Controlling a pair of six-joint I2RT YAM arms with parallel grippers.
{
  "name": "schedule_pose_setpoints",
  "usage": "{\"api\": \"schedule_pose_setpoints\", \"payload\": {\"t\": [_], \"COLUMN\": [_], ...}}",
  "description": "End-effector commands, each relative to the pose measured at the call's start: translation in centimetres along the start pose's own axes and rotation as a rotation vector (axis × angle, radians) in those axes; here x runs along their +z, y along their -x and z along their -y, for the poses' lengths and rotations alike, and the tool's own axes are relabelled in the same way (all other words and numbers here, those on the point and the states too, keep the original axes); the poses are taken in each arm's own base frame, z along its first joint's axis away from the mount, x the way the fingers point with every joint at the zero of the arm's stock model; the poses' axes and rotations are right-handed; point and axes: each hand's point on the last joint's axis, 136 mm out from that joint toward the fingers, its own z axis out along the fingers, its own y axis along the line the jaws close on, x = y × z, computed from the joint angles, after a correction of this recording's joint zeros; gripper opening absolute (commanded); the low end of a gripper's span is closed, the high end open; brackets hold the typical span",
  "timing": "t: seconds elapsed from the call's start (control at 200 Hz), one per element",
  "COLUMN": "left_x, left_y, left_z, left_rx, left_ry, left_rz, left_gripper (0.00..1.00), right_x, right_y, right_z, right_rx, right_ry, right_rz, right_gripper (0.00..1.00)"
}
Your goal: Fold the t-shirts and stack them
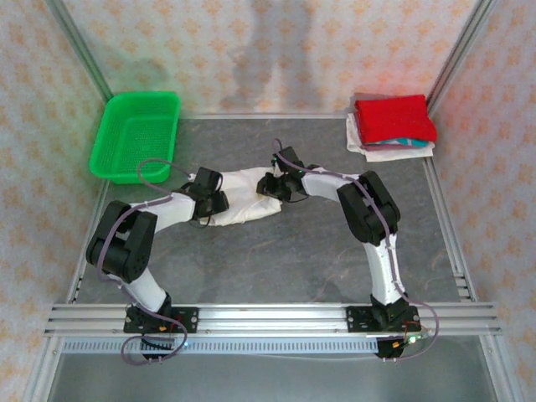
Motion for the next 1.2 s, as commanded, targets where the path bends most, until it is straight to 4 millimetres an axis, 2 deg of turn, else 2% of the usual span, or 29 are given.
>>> {"api": "schedule_pose_setpoints", "payload": {"t": [0.0,0.105,0.17,0.335,0.44,0.561,0.756,0.831,1.051,1.196], "left_x": [-1.6,-4.1,-6.4,-11.9,-14.1,-14.9,-14.8,-14.7,-14.9,-15.1], "left_y": [0.6,2.4,3.7,5.7,6.0,5.8,5.6,5.5,5.5,5.5], "left_z": [-0.6,0.1,0.5,0.4,0.3,1.2,3.0,3.5,3.6,3.2], "left_rx": [-0.014,-0.036,-0.043,-0.066,-0.055,0.009,0.045,0.061,0.088,0.097], "left_ry": [0.015,-0.029,-0.059,-0.129,-0.173,-0.225,-0.297,-0.306,-0.293,-0.273], "left_rz": [0.045,0.135,0.212,0.388,0.447,0.454,0.437,0.425,0.433,0.441], "left_gripper": [0.58,0.68,0.73,0.84,0.87,0.89,0.89,0.89,0.89,0.89], "right_x": [1.0,0.6,0.2,-1.6,-3.1,-5.7,-12.0,-14.9,-22.8,-27.0], "right_y": [0.1,0.1,0.2,1.1,1.6,2.5,5.7,7.7,14.6,19.0], "right_z": [1.6,1.7,1.8,2.7,3.5,5.5,9.0,10.4,12.2,12.2], "right_rx": [0.019,0.004,-0.009,-0.031,-0.074,-0.163,-0.312,-0.306,-0.331,-0.358], "right_ry": [0.019,0.029,0.029,0.020,0.008,-0.119,-0.326,-0.378,-0.501,-0.561], "right_rz": [0.000,-0.005,0.000,0.024,0.019,0.002,0.050,0.056,0.176,0.268], "right_gripper": [0.20,0.09,0.00,0.00,0.00,0.00,0.00,0.00,0.00,0.00]}}
